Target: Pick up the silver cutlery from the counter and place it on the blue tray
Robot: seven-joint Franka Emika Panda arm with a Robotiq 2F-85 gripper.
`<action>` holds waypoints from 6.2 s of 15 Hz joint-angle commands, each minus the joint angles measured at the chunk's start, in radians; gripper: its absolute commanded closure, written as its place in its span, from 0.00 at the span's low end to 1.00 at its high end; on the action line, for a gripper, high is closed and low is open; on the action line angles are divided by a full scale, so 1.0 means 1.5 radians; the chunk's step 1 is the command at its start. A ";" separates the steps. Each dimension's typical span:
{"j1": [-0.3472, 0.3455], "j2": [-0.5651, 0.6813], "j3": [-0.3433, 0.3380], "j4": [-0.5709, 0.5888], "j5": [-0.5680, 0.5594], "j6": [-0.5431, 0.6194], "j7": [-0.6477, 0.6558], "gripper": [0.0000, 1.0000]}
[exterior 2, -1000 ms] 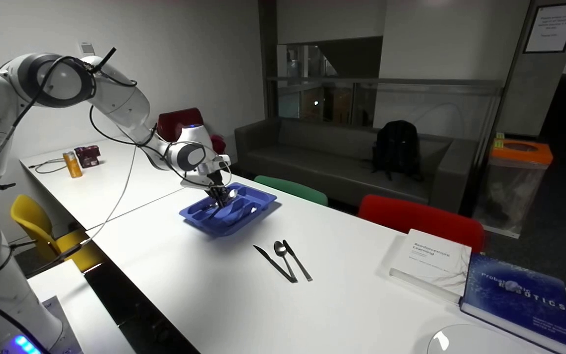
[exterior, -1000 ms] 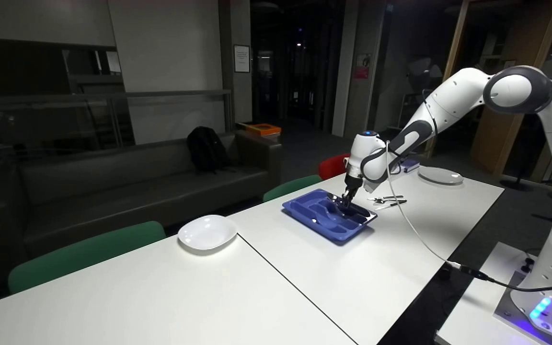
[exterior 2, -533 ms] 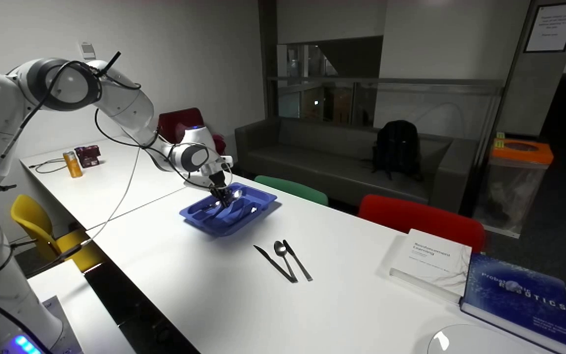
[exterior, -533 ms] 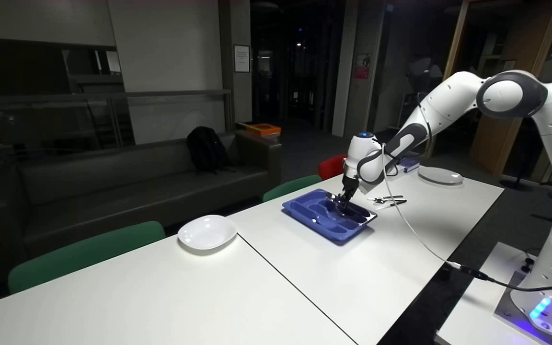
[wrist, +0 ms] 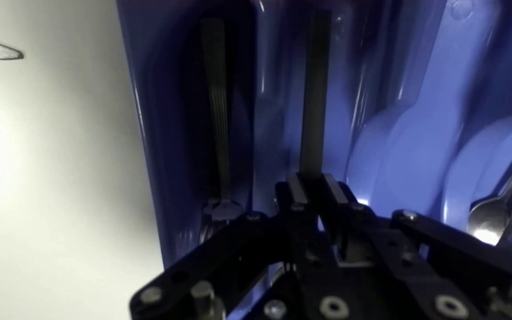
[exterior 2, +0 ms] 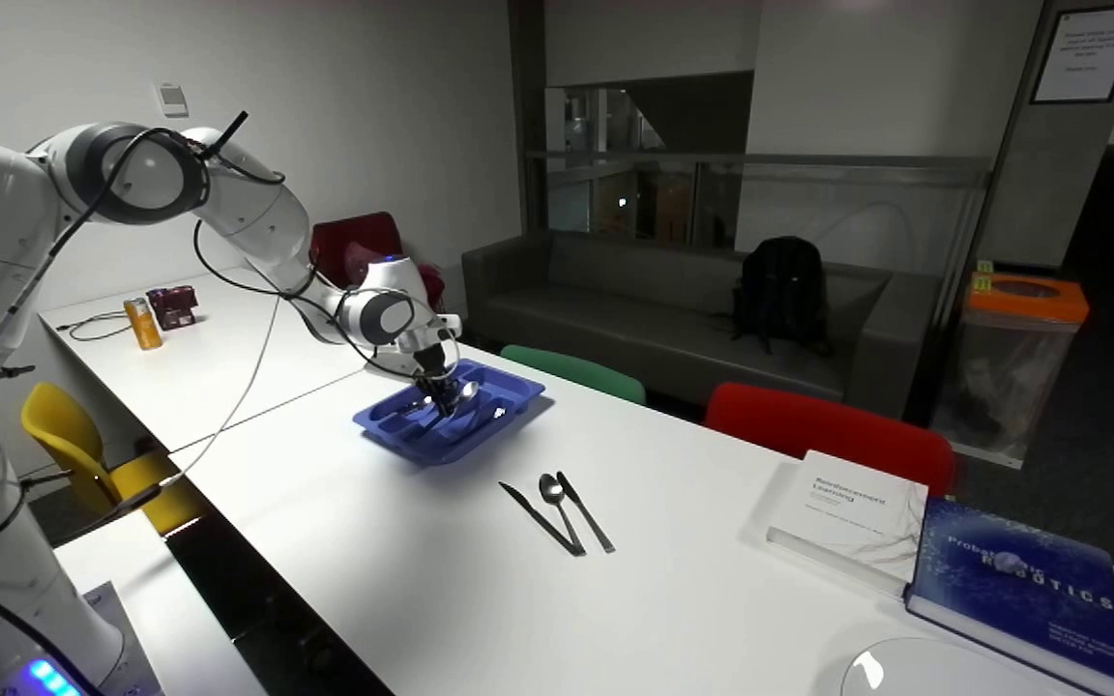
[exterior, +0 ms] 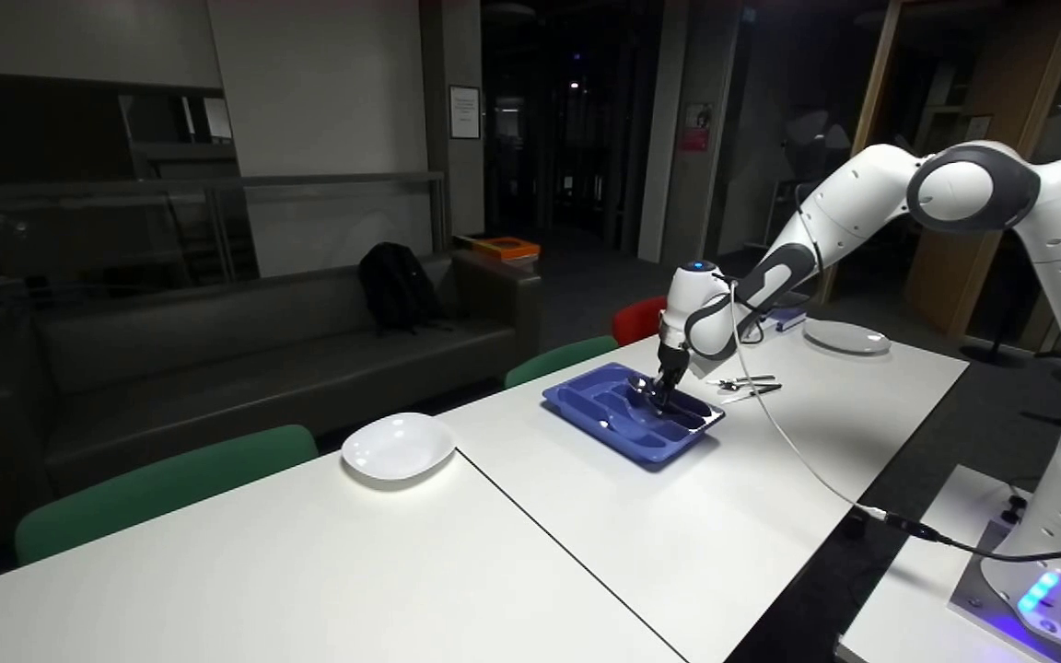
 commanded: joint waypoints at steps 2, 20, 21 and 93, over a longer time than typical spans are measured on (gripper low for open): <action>0.006 0.014 -0.007 0.020 -0.002 -0.010 0.007 0.97; -0.059 -0.077 0.024 -0.019 -0.013 -0.081 -0.179 0.00; -0.068 -0.086 0.022 -0.025 -0.017 -0.087 -0.208 0.00; -0.387 0.023 0.054 -0.040 0.083 0.007 -1.072 0.00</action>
